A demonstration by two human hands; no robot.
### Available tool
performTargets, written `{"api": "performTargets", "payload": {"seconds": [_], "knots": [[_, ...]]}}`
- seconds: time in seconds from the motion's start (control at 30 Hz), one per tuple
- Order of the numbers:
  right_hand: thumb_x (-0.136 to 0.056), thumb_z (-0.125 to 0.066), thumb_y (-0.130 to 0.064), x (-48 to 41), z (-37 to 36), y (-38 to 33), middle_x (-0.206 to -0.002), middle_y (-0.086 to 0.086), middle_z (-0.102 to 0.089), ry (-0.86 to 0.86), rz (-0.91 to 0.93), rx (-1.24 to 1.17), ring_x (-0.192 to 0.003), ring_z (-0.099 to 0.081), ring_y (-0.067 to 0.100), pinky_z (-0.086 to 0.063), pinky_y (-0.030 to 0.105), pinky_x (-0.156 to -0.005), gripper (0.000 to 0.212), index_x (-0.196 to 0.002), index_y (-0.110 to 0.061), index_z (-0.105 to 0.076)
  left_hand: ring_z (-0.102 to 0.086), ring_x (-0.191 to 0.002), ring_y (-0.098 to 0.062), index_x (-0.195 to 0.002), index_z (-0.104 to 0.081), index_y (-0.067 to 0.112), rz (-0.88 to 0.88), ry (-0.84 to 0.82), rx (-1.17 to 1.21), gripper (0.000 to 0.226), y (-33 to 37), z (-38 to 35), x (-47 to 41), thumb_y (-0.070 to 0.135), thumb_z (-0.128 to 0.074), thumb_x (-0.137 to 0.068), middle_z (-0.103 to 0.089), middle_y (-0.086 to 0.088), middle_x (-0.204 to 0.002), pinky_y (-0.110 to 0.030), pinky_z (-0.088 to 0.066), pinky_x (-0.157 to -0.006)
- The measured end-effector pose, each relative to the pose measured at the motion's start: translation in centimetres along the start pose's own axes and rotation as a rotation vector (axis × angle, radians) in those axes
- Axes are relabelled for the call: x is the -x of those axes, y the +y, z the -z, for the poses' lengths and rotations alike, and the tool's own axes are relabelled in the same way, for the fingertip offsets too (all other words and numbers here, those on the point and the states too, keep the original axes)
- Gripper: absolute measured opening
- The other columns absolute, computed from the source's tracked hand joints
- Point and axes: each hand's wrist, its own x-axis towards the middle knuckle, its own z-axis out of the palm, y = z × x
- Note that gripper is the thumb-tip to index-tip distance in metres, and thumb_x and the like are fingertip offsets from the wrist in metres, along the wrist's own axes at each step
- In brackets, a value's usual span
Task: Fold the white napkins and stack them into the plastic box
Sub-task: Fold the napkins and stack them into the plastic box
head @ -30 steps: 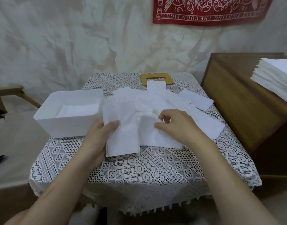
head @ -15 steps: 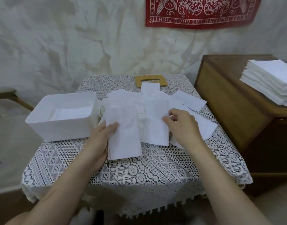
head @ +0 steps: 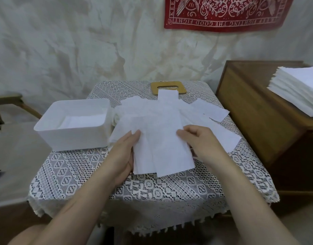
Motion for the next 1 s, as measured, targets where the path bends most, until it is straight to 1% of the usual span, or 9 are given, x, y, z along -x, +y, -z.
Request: {"api": "performTargets", "payload": {"seconds": [0.1, 0.27, 0.33, 0.47, 0.57, 0.67, 0.73, 0.83, 1.0], "knots": [[-0.098, -0.065, -0.012, -0.3, -0.8, 0.5, -0.086, 0.005, -0.079, 0.061, 0.044, 0.044, -0.074, -0.072, 0.016, -0.053, 0.032, -0.072, 0.013, -0.09, -0.01, -0.074, -0.069, -0.121, -0.023, -0.136, -0.06, 0.014, 0.005, -0.017, 0.0, 0.032, -0.1, -0.2, 0.0, 0.025, -0.045, -0.109, -0.074, -0.004, -0.128, -0.047, -0.051, -0.108], [-0.099, -0.064, -0.012, -0.4, -1.2, 0.4, -0.094, 0.01, -0.079, 0.039, 0.034, -0.094, -0.081, -0.073, 0.02, -0.055, 0.034, -0.073, 0.012, -0.097, -0.009, -0.075, -0.073, -0.11, -0.014, -0.122, -0.063, 0.02, -0.025, -0.034, 0.029, 0.026, -0.1, -0.7, 0.5, 0.027, -0.04, -0.112, -0.078, 0.001, -0.117, -0.036, -0.054, -0.096], [-0.099, -0.064, -0.013, -0.4, -1.6, 0.5, -0.094, 0.008, -0.079, 0.03, 0.012, -0.125, -0.08, -0.073, 0.018, -0.055, 0.032, -0.072, 0.012, -0.097, -0.011, -0.076, -0.074, -0.107, -0.014, -0.118, -0.063, 0.021, -0.025, -0.032, 0.038, 0.026, -0.2, -0.8, 0.5, 0.03, -0.04, -0.111, -0.079, 0.002, -0.112, -0.038, -0.053, -0.096], [-0.099, -0.063, -0.013, -0.6, -2.7, 0.8, -0.095, 0.005, -0.08, 0.006, -0.003, -0.119, -0.081, -0.074, 0.016, -0.056, 0.028, -0.069, 0.012, -0.099, -0.01, -0.075, -0.071, -0.117, -0.024, -0.132, -0.06, 0.02, 0.014, -0.046, 0.052, 0.039, -0.1, -0.9, 0.6, 0.043, -0.037, -0.11, -0.075, -0.006, -0.124, -0.048, -0.052, -0.104], [-0.099, -0.064, -0.014, -0.9, -3.3, 0.9, -0.094, 0.006, -0.079, 0.025, 0.023, -0.057, -0.083, -0.074, 0.019, -0.057, 0.039, -0.079, 0.012, -0.1, -0.009, -0.075, -0.072, -0.114, -0.023, -0.128, -0.062, 0.019, 0.005, -0.06, 0.058, 0.037, -0.1, -0.9, 0.7, 0.042, -0.04, -0.109, -0.076, -0.007, -0.122, -0.046, -0.056, -0.098], [-0.097, -0.066, -0.018, -1.1, -3.8, 1.1, -0.09, 0.005, -0.079, 0.05, 0.056, 0.031, -0.087, -0.075, 0.024, -0.058, 0.049, -0.086, 0.009, -0.098, -0.013, -0.074, -0.076, -0.104, -0.018, -0.128, -0.063, 0.015, -0.032, -0.075, -0.015, 0.026, -0.4, -0.7, 0.6, 0.025, -0.05, -0.107, -0.078, -0.004, -0.115, -0.034, -0.063, -0.077], [-0.096, -0.067, -0.023, -1.2, -3.9, 1.2, -0.086, 0.0, -0.078, 0.066, 0.071, 0.107, -0.084, -0.075, 0.022, -0.059, 0.052, -0.085, 0.005, -0.096, -0.021, -0.072, -0.077, -0.098, -0.017, -0.126, -0.064, 0.014, -0.044, -0.056, -0.06, 0.024, -0.7, -0.5, 0.5, 0.014, -0.052, -0.106, -0.079, -0.003, -0.112, -0.03, -0.063, -0.07], [-0.091, -0.069, -0.03, -1.6, -3.3, 1.5, -0.075, -0.007, -0.071, 0.121, 0.104, 0.228, -0.072, -0.07, 0.016, -0.062, 0.048, -0.075, 0.002, -0.092, -0.03, -0.068, -0.077, -0.095, -0.018, -0.124, -0.066, 0.014, -0.057, -0.013, -0.102, 0.023, -0.5, -0.2, 0.1, 0.011, -0.052, -0.105, -0.079, -0.004, -0.112, -0.03, -0.063, -0.068], [-0.097, -0.064, -0.034, -3.5, 0.5, 1.0, -0.087, -0.012, -0.067, 0.397, 0.142, 0.509, -0.074, -0.065, 0.014, -0.049, 0.033, -0.069, 0.007, -0.098, -0.028, -0.068, -0.078, -0.096, -0.02, -0.121, -0.066, 0.014, -0.059, 0.024, -0.077, 0.021, 0.3, 0.4, -0.8, 0.012, -0.054, -0.105, -0.079, -0.003, -0.111, -0.034, -0.063, -0.069]]}}
